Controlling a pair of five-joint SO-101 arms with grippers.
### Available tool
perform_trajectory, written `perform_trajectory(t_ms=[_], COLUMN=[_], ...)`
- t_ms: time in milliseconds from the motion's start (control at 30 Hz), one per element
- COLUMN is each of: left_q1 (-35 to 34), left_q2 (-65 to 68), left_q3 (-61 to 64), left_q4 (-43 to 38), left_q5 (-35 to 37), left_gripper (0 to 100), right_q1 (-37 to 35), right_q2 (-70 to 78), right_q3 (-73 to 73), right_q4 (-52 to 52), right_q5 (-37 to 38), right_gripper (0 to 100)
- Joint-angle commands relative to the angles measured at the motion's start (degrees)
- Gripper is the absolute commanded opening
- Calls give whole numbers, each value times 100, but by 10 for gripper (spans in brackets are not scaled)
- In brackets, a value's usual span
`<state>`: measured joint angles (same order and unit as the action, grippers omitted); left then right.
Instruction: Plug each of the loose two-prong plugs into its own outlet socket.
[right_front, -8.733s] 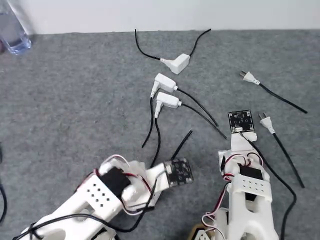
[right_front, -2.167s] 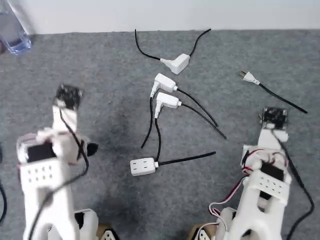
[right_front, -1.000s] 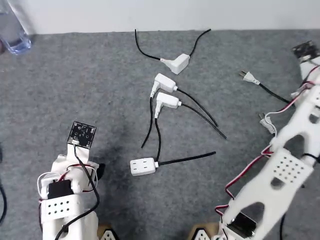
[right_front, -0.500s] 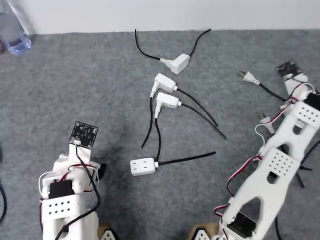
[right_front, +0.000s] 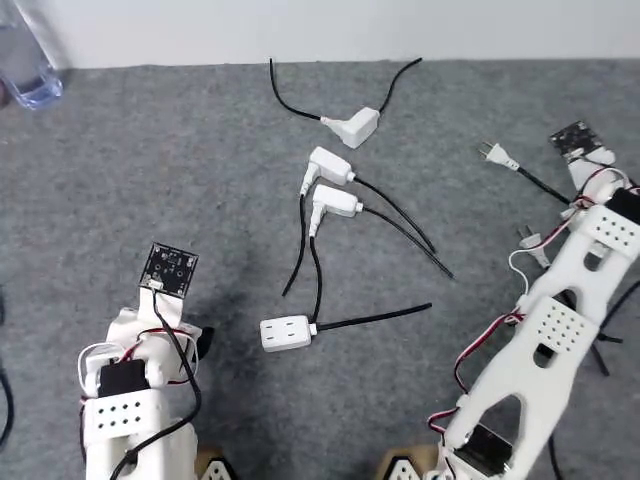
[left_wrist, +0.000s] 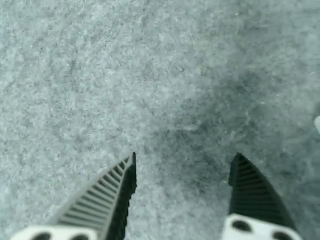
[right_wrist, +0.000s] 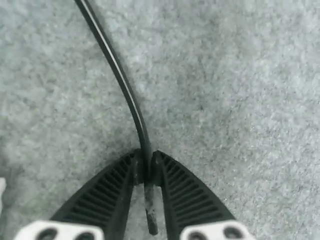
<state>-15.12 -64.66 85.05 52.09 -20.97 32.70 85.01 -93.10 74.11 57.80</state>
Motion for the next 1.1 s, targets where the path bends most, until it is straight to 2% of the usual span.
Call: perform_trajectory(t_ms=[0,167,400,633,767,900,1067], left_q1=[35,44,44,44,44,44,44], left_q2=[-79,-79,-79,-79,-79,-79,-79], left_q3=[-22,-22,-22,-22,-22,-22,-22], left_q4=[-123,-123,-123,-123,-123,-123,-123], left_q5=[-53,-53,-53,-53,-53,-53,-53], left_gripper=[284,284,284,284,284,284,284], right_q1=[101,84,-48,-567,-743,-804,-1059], right_q2=[-66,-426,-2009,-3319,-3943,-4787,-6563], right_q3=[-246,-334,-299,-290,-264,519,2760], right_q4=[-92,585,1710,2888,2914,2914,2905], right_q5=[35,53,62,53,-185,-193,-158], right_gripper=[8,8,8,8,8,8,8])
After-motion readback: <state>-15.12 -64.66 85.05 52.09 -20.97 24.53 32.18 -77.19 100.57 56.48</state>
